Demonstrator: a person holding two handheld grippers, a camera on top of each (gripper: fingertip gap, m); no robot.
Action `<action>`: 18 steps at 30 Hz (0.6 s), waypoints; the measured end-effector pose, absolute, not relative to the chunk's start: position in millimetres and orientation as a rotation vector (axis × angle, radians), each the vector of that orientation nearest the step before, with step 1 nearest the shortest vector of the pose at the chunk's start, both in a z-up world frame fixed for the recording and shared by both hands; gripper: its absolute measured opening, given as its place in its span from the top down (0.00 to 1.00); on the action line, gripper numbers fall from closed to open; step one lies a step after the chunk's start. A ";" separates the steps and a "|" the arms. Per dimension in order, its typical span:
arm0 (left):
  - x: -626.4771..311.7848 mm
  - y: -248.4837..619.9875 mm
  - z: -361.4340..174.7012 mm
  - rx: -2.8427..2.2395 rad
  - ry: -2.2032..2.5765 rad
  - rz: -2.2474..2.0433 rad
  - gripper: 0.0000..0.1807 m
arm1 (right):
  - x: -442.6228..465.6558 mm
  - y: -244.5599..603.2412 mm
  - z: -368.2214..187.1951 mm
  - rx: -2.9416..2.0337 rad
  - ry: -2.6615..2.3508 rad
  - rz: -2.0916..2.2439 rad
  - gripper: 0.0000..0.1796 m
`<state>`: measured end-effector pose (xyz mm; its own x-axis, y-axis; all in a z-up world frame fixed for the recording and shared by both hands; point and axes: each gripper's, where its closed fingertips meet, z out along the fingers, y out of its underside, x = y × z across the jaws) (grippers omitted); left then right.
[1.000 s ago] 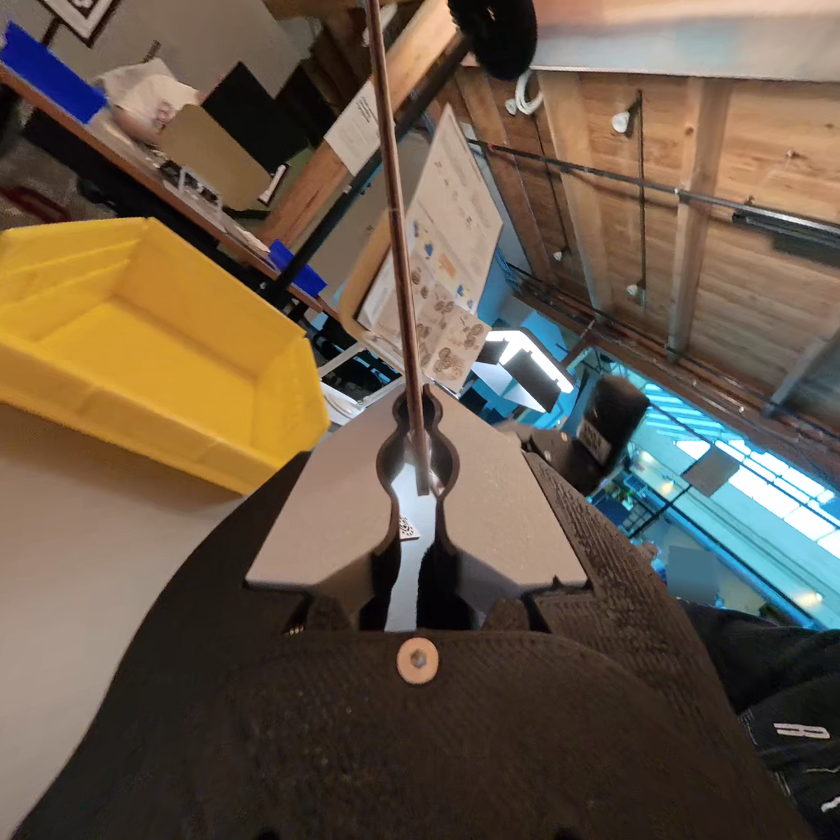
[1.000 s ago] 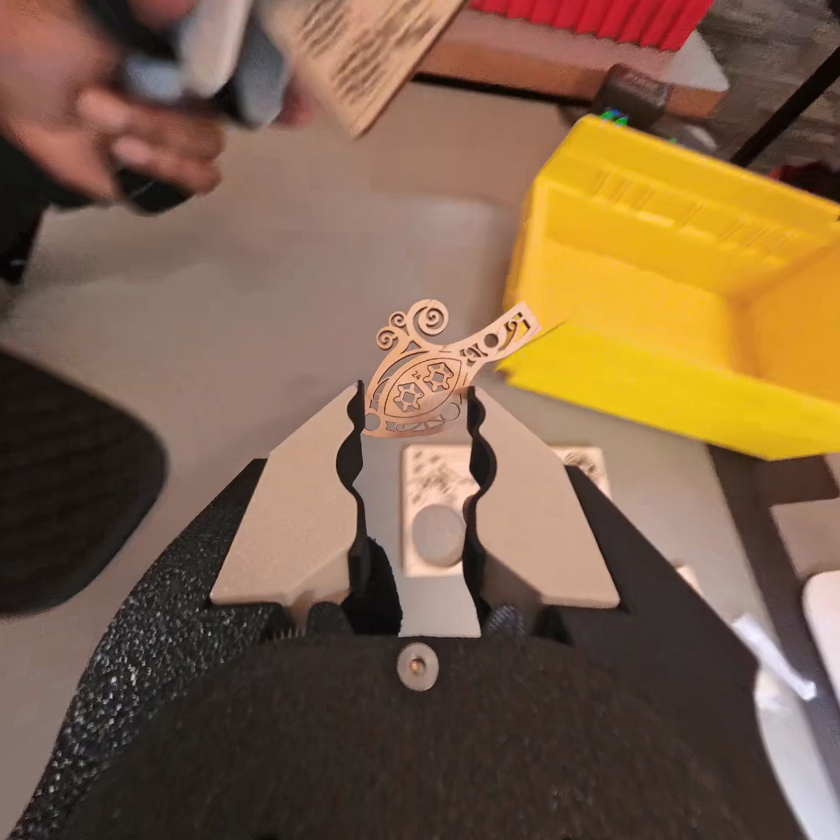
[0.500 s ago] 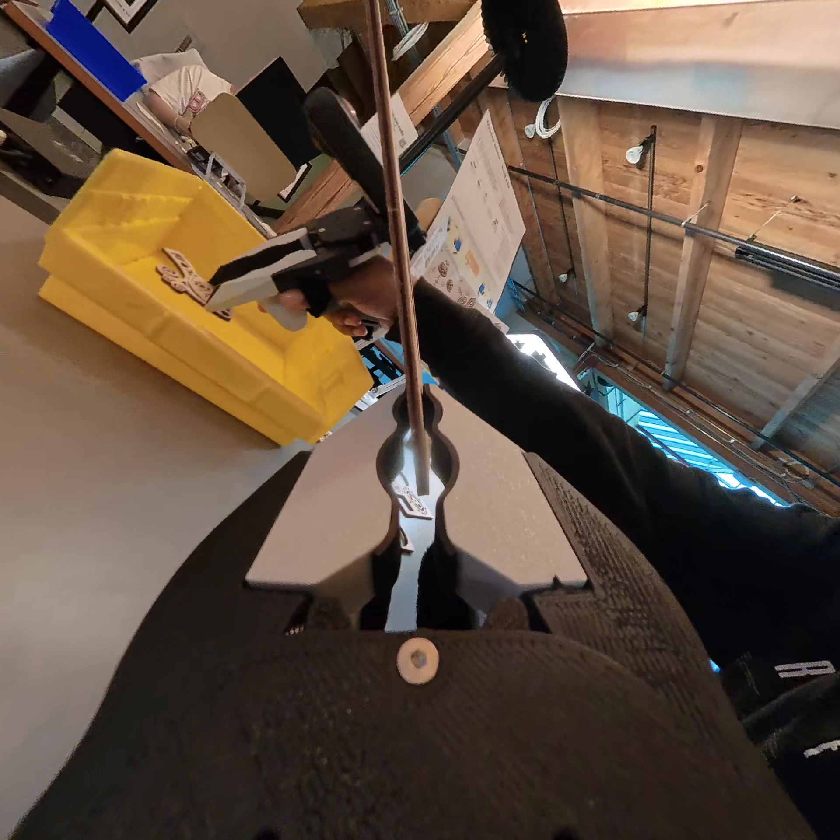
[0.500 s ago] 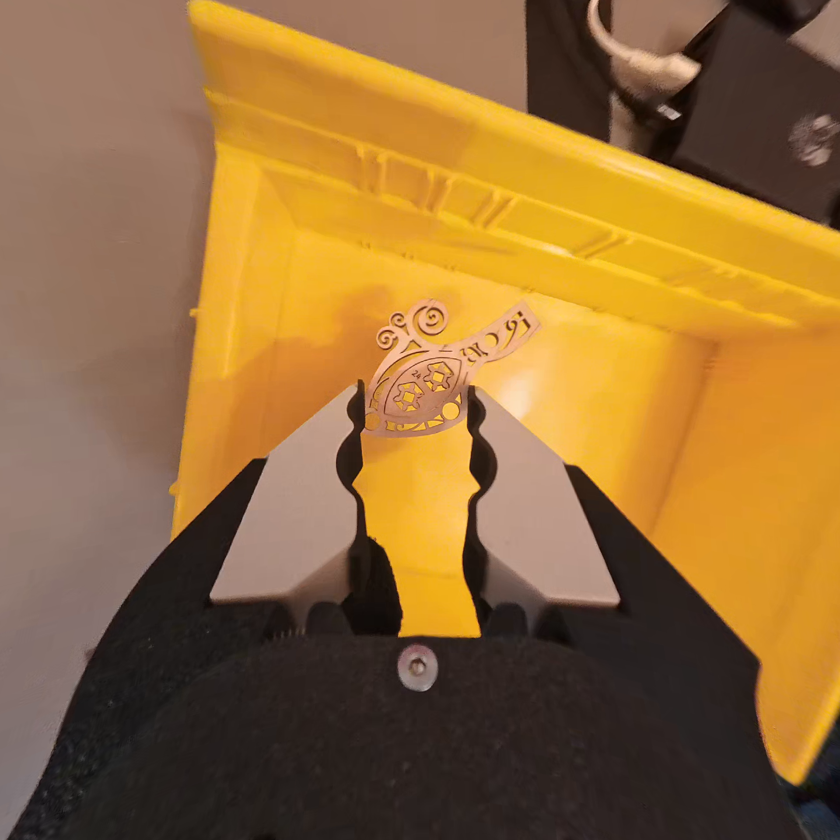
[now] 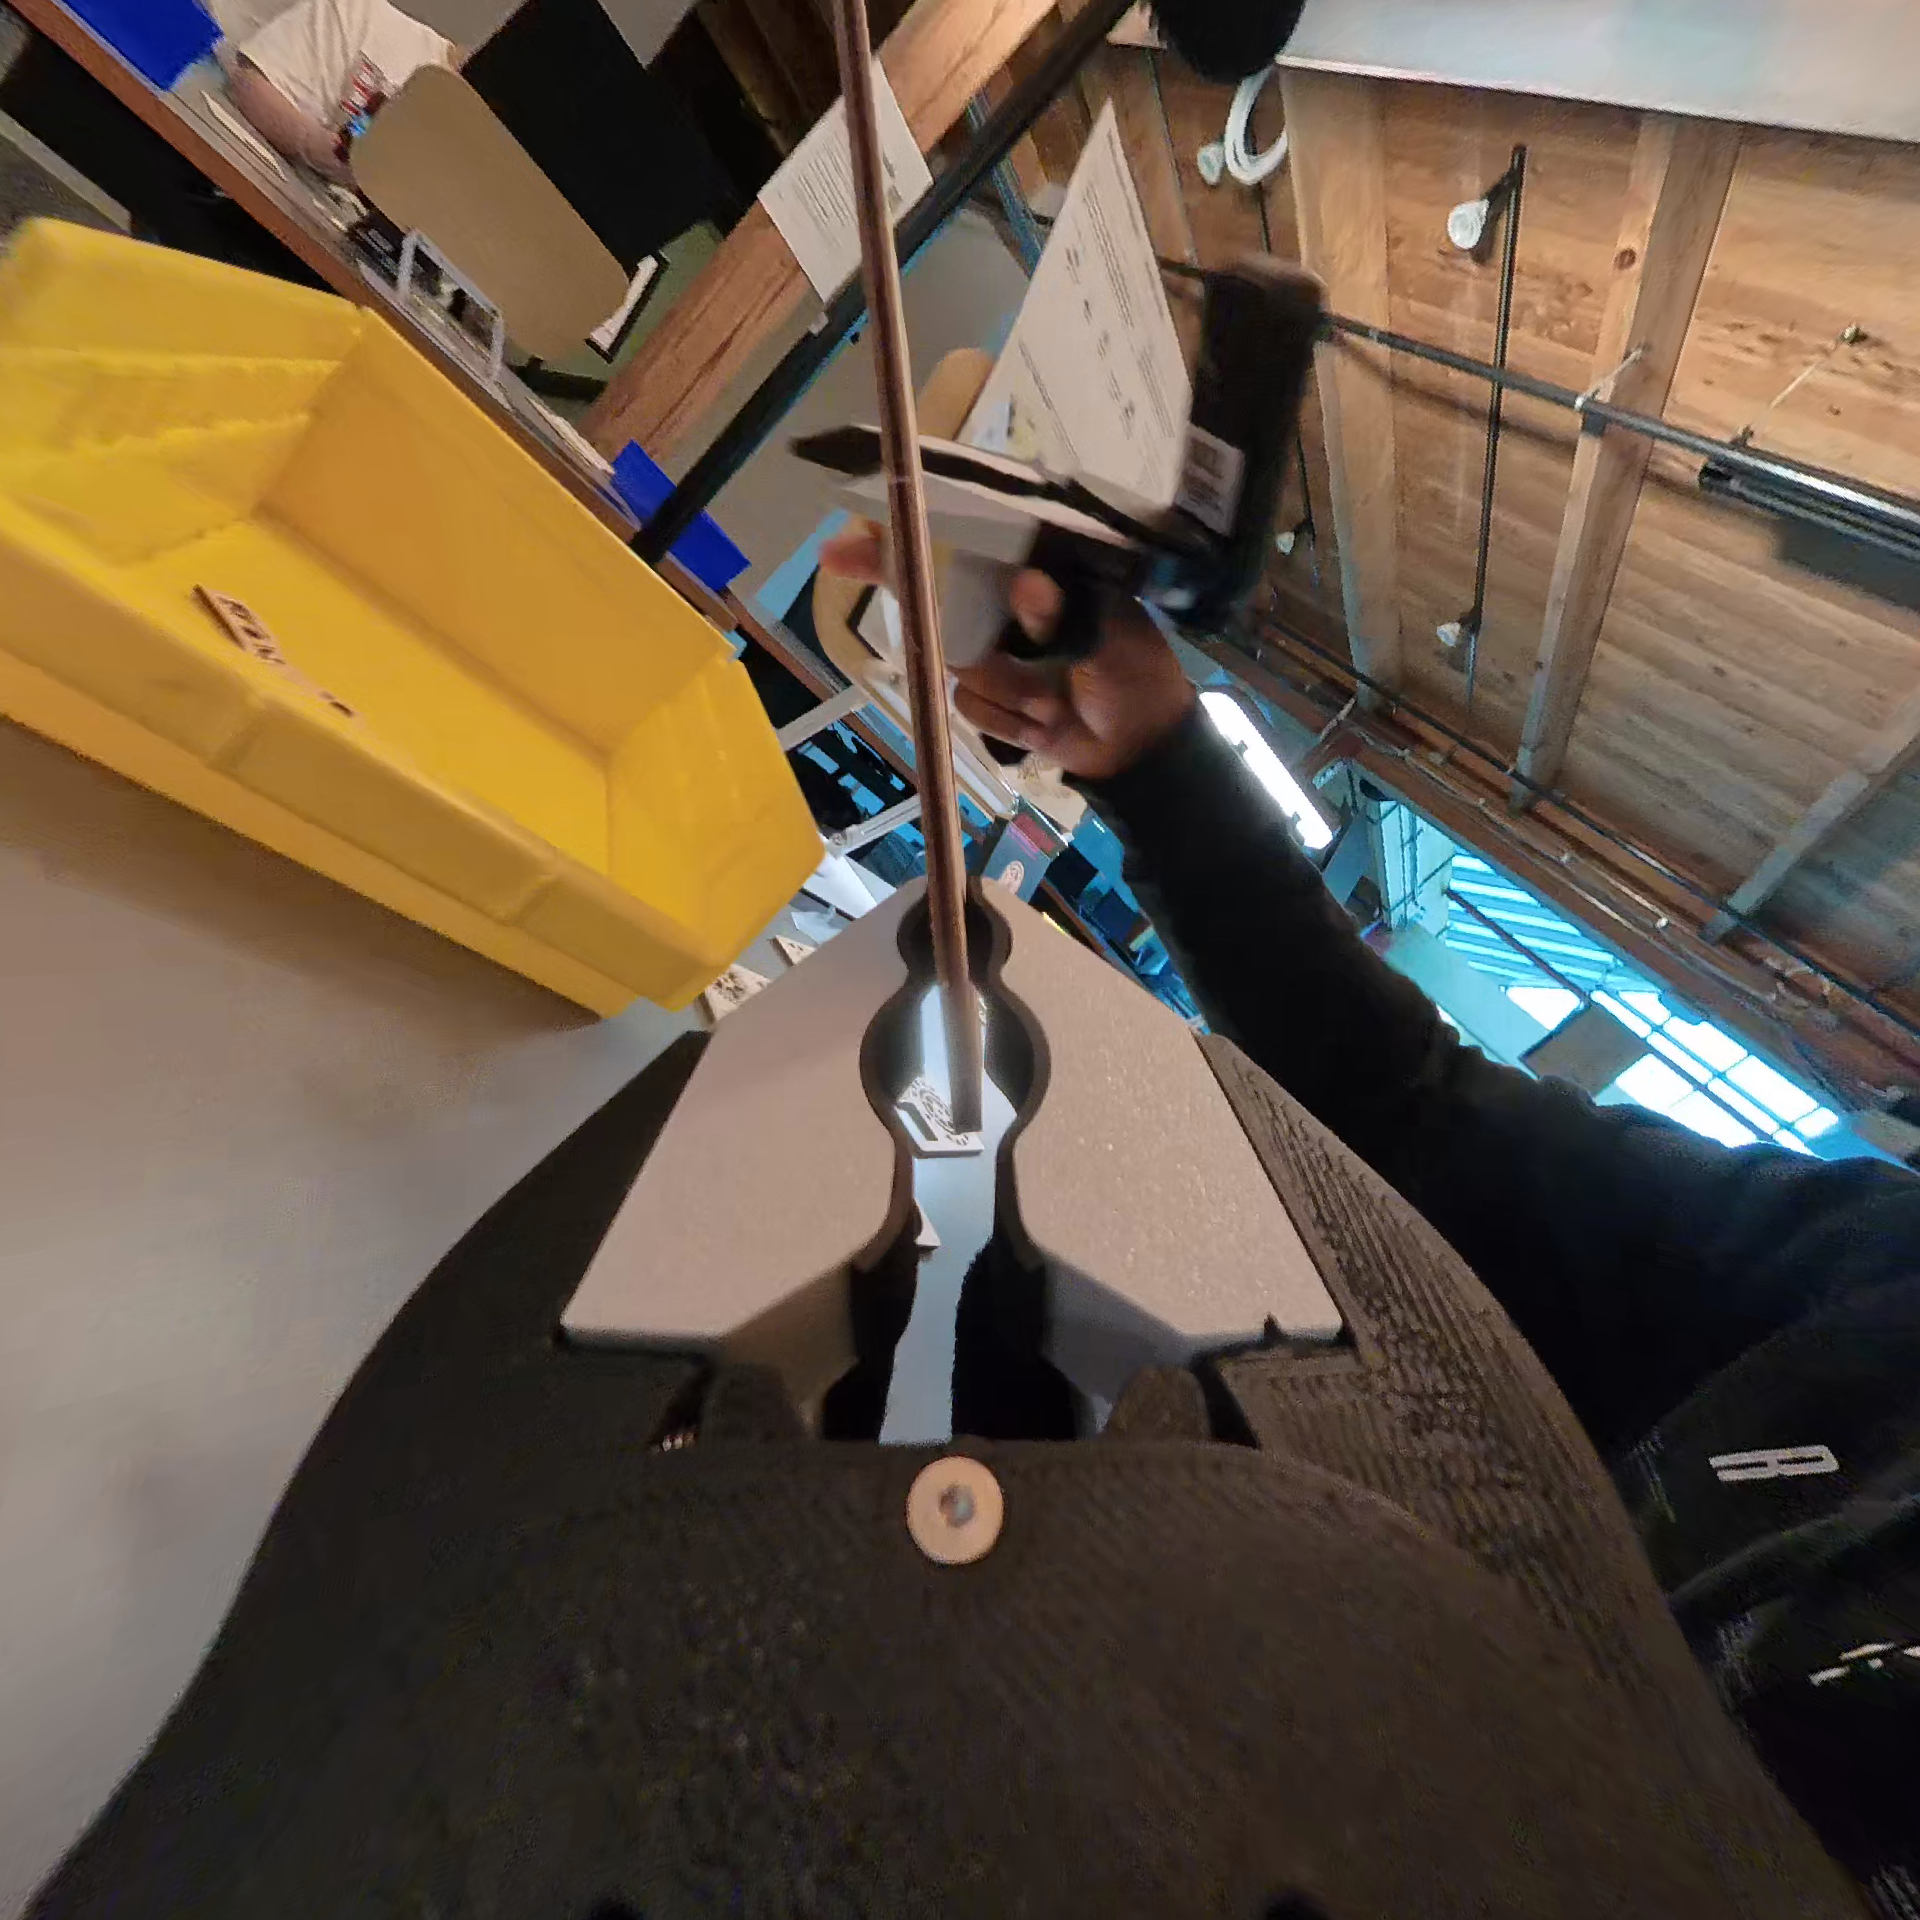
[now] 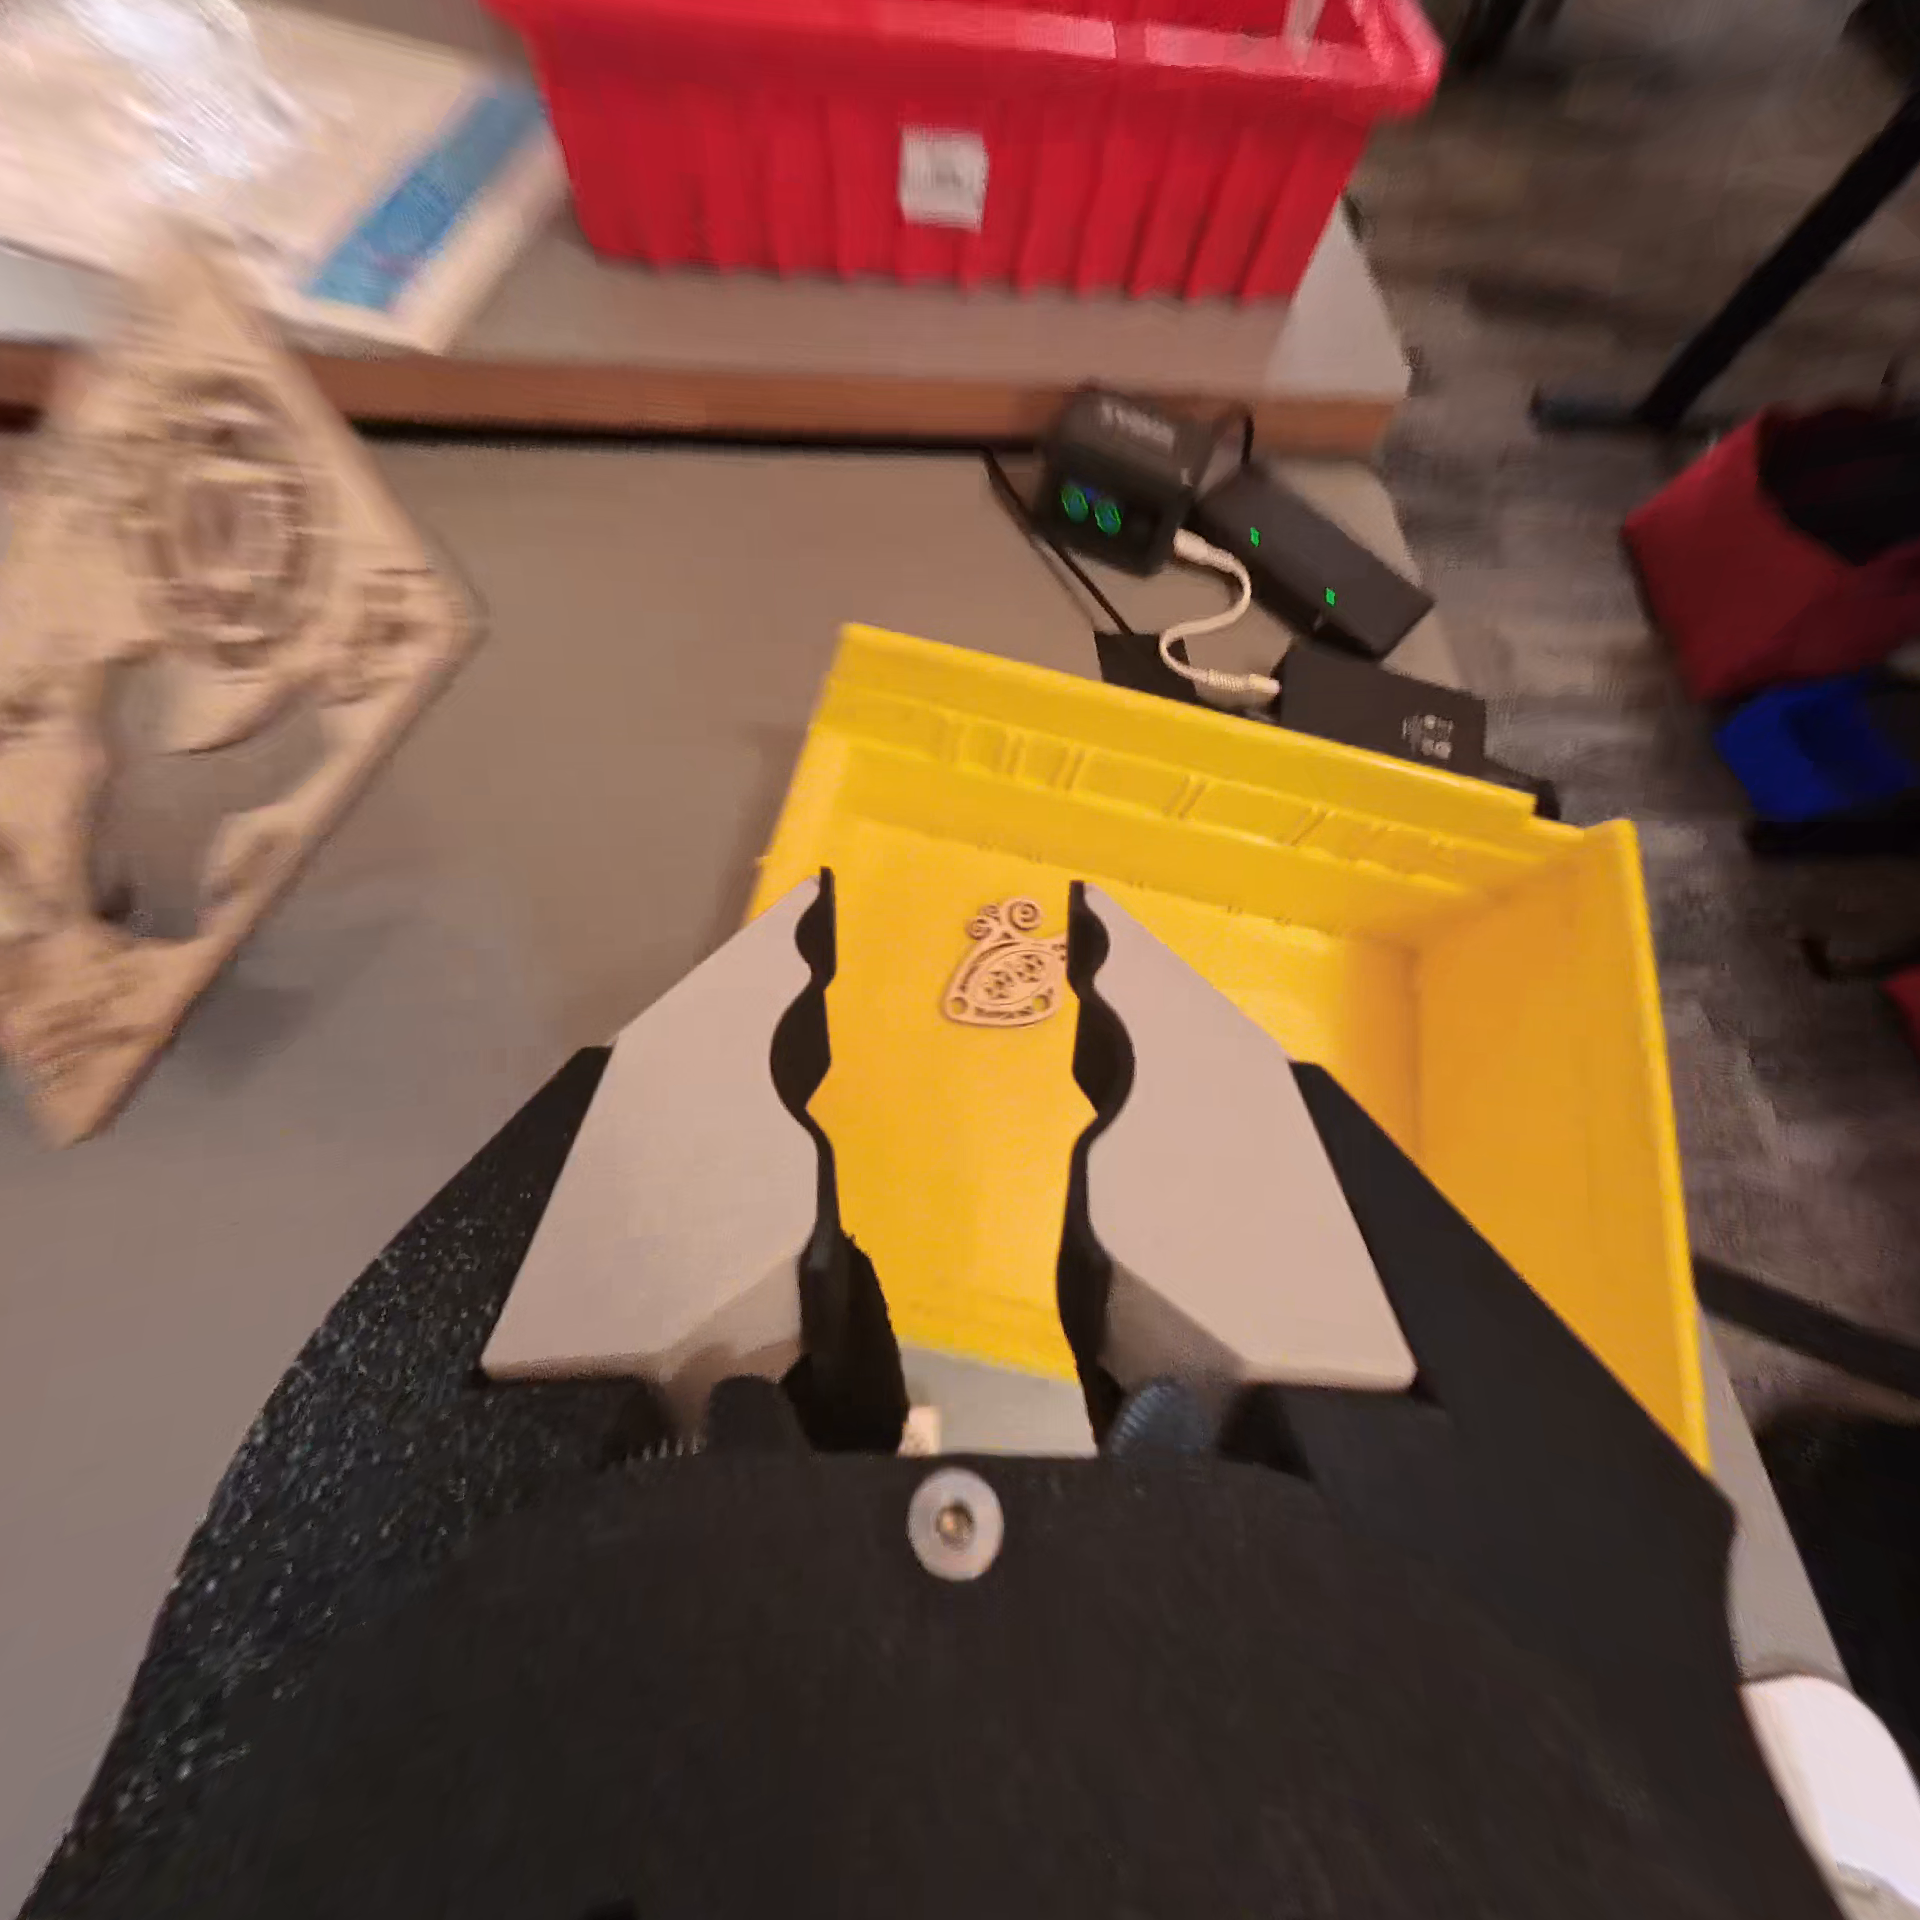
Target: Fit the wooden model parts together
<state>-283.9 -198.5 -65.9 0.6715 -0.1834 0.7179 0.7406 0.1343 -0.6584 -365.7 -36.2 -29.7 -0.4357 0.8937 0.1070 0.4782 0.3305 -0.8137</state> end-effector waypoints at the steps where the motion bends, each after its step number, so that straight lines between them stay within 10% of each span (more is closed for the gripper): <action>1: -279.2 -193.8 -63.0 -1.280 -0.523 -0.722 0.99 | -341.2 -40.2 -16.9 -1.165 -2.018 1.042 0.77; 18: -78.3 -77.2 -4.7 -1.324 -0.043 -1.070 0.99 | -19.3 -50.4 -21.4 -1.243 -1.531 1.477 0.83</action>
